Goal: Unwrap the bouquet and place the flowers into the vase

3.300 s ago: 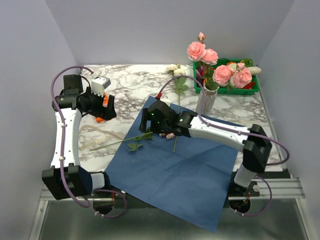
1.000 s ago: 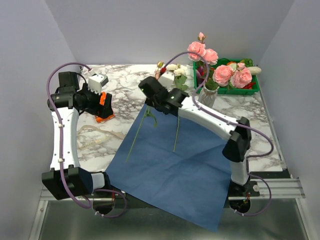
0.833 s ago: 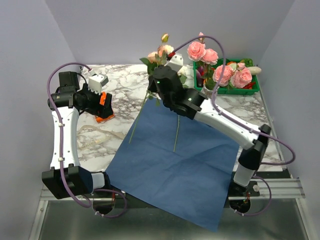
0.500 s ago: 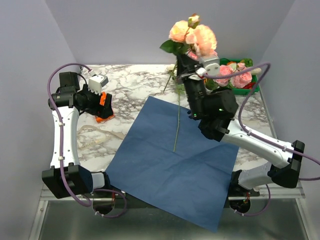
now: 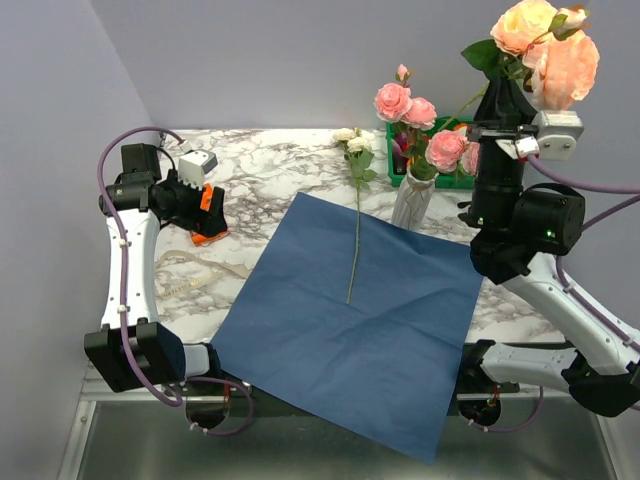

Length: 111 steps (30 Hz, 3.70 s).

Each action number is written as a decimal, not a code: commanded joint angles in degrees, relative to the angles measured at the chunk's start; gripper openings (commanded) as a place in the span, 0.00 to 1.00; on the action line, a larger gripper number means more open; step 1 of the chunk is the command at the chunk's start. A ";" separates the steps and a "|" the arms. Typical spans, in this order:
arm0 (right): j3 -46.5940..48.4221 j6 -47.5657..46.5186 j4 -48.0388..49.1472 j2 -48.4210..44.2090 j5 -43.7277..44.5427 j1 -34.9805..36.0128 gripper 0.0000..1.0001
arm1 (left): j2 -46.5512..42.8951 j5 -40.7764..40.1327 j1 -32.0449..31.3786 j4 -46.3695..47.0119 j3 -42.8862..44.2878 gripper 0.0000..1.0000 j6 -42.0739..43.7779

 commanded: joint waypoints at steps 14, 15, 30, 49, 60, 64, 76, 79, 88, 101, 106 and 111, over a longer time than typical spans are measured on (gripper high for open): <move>1.45 16.74 -24.86 -1.18 -1.08 -5.60 0.04 | 0.65 0.95 0.31 1.86 -2.11 0.99 -0.38; 1.28 17.79 -24.86 -1.36 -1.08 -5.69 0.04 | 0.65 1.03 0.31 1.95 -2.29 0.99 -0.38; -2.06 20.08 -25.57 0.84 -2.92 -8.24 0.01 | -0.49 0.68 0.40 2.39 -3.43 0.99 -0.03; 0.75 20.34 -27.85 2.68 -5.12 -11.84 0.02 | 1.26 1.39 0.40 2.91 -2.91 0.99 -0.56; 3.91 32.65 -39.18 9.00 -11.27 -18.43 0.13 | 1.44 0.95 0.40 2.83 -2.82 0.99 -0.56; 5.32 35.71 -43.67 9.72 -12.68 -20.10 0.23 | 1.26 1.21 0.40 2.65 -2.82 0.99 -0.56; 8.03 40.73 -53.32 7.43 -16.64 -21.69 0.67 | 1.35 1.21 0.40 2.47 -2.47 0.99 -0.65; 10.23 42.66 -57.88 7.26 -14.97 -21.69 0.68 | 1.44 1.30 0.40 2.39 -2.38 0.99 -0.65; 18.67 48.47 -70.46 4.69 -22.52 -21.69 0.75 | 1.35 1.30 0.40 1.86 -1.85 0.99 -0.65; 32.54 52.95 -81.73 9.27 -28.49 -22.22 0.79 | 0.56 1.47 0.40 1.16 -2.03 0.99 -0.73; 49.05 50.07 -93.02 22.50 -25.97 -12.14 0.96 | 2.23 2.96 0.40 1.24 -0.36 0.99 -2.49; 44.11 48.47 -92.11 28.08 -13.84 -4.12 1.00 | 2.85 2.97 0.40 1.59 0.35 0.99 -3.64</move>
